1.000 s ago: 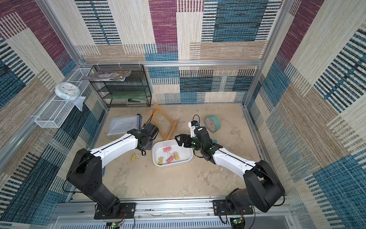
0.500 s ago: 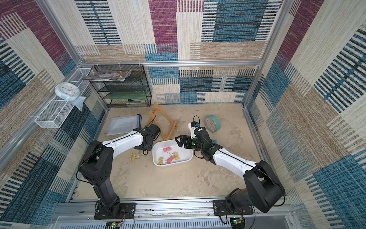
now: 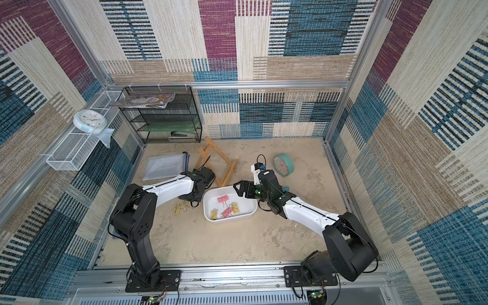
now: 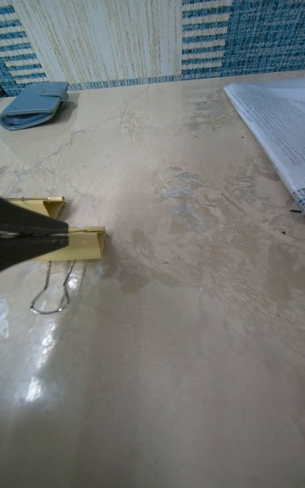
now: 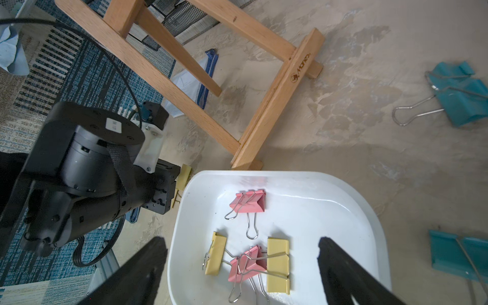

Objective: Take out the binder clips from the storage box
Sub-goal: Place the binder clip at the center of the board, then pick up the binder clip from the storage box.

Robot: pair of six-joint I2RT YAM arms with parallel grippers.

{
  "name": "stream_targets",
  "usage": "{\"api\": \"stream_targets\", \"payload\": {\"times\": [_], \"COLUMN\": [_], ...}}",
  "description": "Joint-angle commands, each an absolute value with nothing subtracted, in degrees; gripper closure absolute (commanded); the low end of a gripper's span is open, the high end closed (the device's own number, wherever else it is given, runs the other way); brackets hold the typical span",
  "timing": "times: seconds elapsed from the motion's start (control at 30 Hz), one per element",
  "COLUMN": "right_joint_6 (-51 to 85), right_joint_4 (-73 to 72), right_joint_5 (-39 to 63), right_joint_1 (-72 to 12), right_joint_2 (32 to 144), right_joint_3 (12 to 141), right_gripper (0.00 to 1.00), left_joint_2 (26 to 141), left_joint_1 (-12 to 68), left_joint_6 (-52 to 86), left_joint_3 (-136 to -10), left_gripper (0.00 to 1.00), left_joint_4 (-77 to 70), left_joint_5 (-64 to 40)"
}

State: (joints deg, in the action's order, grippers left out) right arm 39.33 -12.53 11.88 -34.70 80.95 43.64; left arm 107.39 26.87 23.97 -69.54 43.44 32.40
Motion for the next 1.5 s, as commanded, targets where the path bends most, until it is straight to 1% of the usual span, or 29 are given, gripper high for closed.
{"api": "stream_targets", "payload": {"times": [0.0,0.07,0.13,0.2,0.23,0.33,0.47,0.53,0.63,0.77,0.87,0.97,1.1,1.27,1.47], "right_joint_6": [39.45,39.2,38.94,38.58,38.37,37.55,36.5,36.78,36.44,35.02,34.69,40.79,44.23,40.47,38.41], "right_joint_4": [-12.09,-11.95,-11.79,-11.26,-10.94,-10.38,-10.02,-9.95,-10.54,-9.59,-8.04,-8.23,-8.82,-13.26,-12.3], "right_joint_5": [12.41,12.4,12.41,12.16,11.9,11.09,10.79,9.96,9.01,6.7,4.51,0.48,4.33,12.58,14.45], "right_joint_1": [-34.71,-34.74,-34.72,-34.78,-34.74,-34.65,-34.76,-34.73,-34.69,-34.7,-34.64,-34.24,-31.67,-31.28,-31.25], "right_joint_2": [81.19,81.16,81.14,81.04,81.04,80.95,81.79,82.23,82.54,82.31,81.49,80.25,80.08,79.63,80.09], "right_joint_3": [43.77,43.86,44.1,44.46,44.65,45.31,45.96,46.16,46.61,48.05,49.22,48.55,46.83,44.7,45.3], "right_gripper": [0.07,0.07,0.07,0.07,0.07,0.06,0.06,0.06,0.06,0.04,0.0,0.0,0.01,0.0,0.01], "left_joint_2": [106.76,106.01,104.95,102.77,100.98,95.33,88.37,86.09,83.46,81.05,80.46,81.27,83.71,87.77,90.97], "left_joint_1": [26.81,26.81,26.81,26.89,26.85,26.98,27.05,27.31,28.9,31.91,34.56,37.29,40.99,44.08,46.17], "left_joint_6": [24.79,24.92,24.79,25.16,25.54,25.91,27.6,28.91,30.6,33.09,34.77,36.63,38.72,39.19,39.16], "left_joint_3": [-69.08,-68.75,-68.79,-68.37,-68.08,-67.68,-65.94,-65.69,-65.71,-65.38,-65.21,-65.84,-67.03,-69.44,-72.02], "left_gripper": [0.77,0.73,0.67,0.65,0.63,0.54,0.45,0.44,0.43,0.41,0.38,0.37,0.36,0.34,0.32], "left_joint_4": [44.23,44.2,44.35,44.56,44.42,44.31,41.95,41.17,40.08,38.05,36.28,35.53,34.55,34.51,34.58], "left_joint_5": [29.93,29.27,27.96,26.46,25.55,21.15,13.79,9.76,7.36,6.78,7.47,8.35,9.46,9.66,9.84]}}
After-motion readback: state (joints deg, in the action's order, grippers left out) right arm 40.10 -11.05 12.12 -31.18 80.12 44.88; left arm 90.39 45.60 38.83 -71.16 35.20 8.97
